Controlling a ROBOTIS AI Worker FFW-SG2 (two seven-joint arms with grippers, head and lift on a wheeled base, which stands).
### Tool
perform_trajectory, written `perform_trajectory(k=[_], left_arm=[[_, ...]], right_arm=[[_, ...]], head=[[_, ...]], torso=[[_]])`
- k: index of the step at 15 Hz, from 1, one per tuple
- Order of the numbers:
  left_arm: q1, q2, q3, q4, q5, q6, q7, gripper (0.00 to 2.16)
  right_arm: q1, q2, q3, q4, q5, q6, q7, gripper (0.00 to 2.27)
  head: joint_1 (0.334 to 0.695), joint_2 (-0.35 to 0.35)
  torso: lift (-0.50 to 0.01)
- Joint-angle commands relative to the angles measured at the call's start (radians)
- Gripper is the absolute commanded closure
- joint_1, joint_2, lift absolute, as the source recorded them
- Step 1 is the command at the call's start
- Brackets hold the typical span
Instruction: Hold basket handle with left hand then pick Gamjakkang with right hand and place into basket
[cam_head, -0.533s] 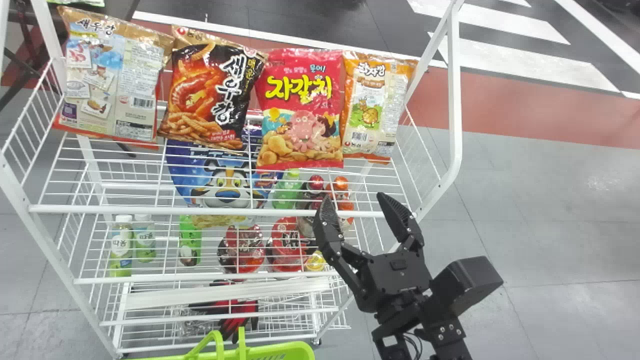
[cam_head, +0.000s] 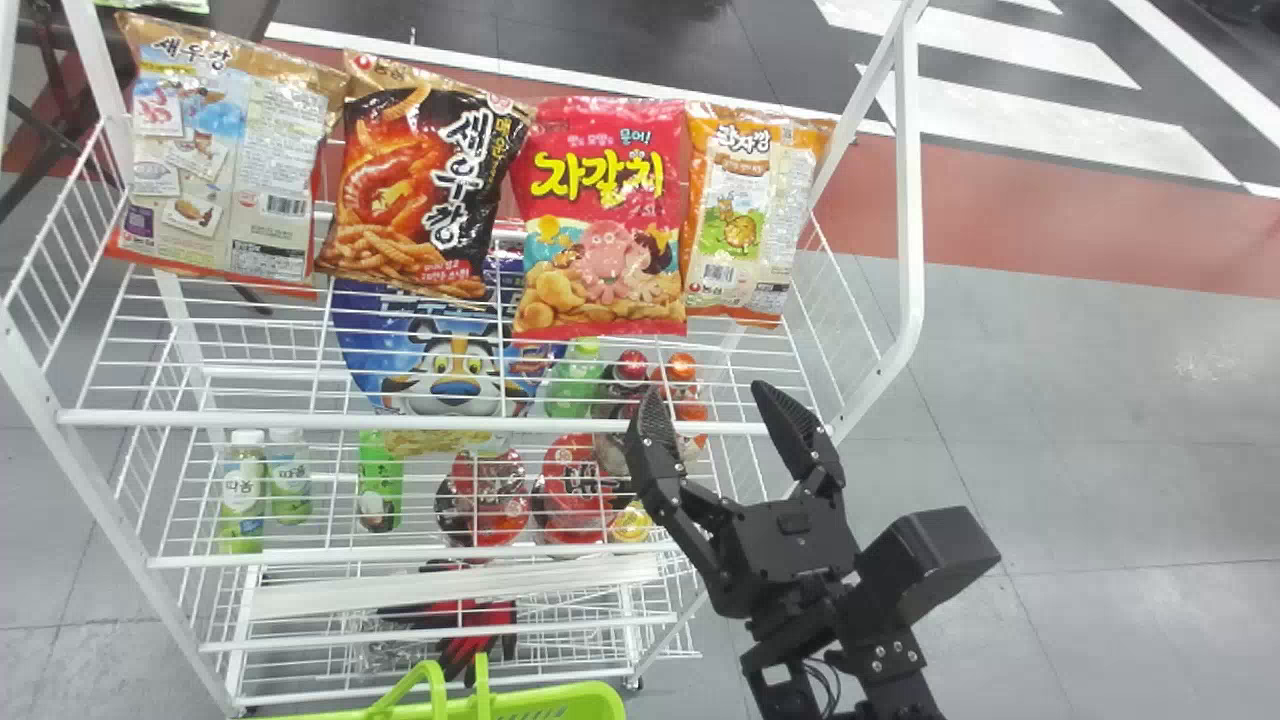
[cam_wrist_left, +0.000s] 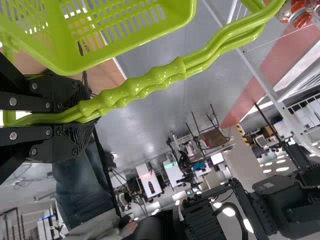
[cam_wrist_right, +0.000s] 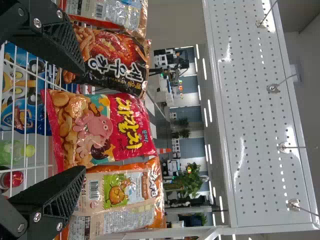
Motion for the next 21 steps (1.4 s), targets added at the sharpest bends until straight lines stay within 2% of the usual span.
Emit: perform_trajectory(k=[1, 5, 11, 14, 21], left_arm=[[-0.003, -0.001, 0.000, 0.008, -0.001, -0.003, -0.002, 2.15], [-0.015, -0.002, 0.000, 0.022, -0.002, 0.000, -0.002, 2.15], [-0.027, -0.001, 0.000, 0.036, -0.001, 0.003, -0.005, 2.15], [-0.034, -0.001, 0.000, 0.042, 0.002, 0.009, -0.006, 2.15], [-0.034, -0.002, 0.000, 0.040, 0.001, 0.024, -0.005, 2.15]], right_arm=[[-0.017, 0.001, 0.000, 0.010, 0.001, -0.001, 0.001, 0.14], [-0.127, 0.001, -0.020, 0.074, 0.016, 0.017, -0.001, 0.13], [-0.359, 0.001, -0.049, 0.206, 0.032, 0.229, -0.015, 0.13], [-0.479, 0.001, -0.061, 0.312, 0.059, 0.232, -0.019, 0.13], [-0.644, 0.001, -0.101, 0.467, 0.108, 0.232, -0.042, 0.13]], head=[[0.695, -0.350], [0.695, -0.350], [0.695, -0.350], [0.695, -0.350], [0.695, -0.350]], torso=[[-0.018], [-0.018], [-0.018], [-0.018], [-0.018]])
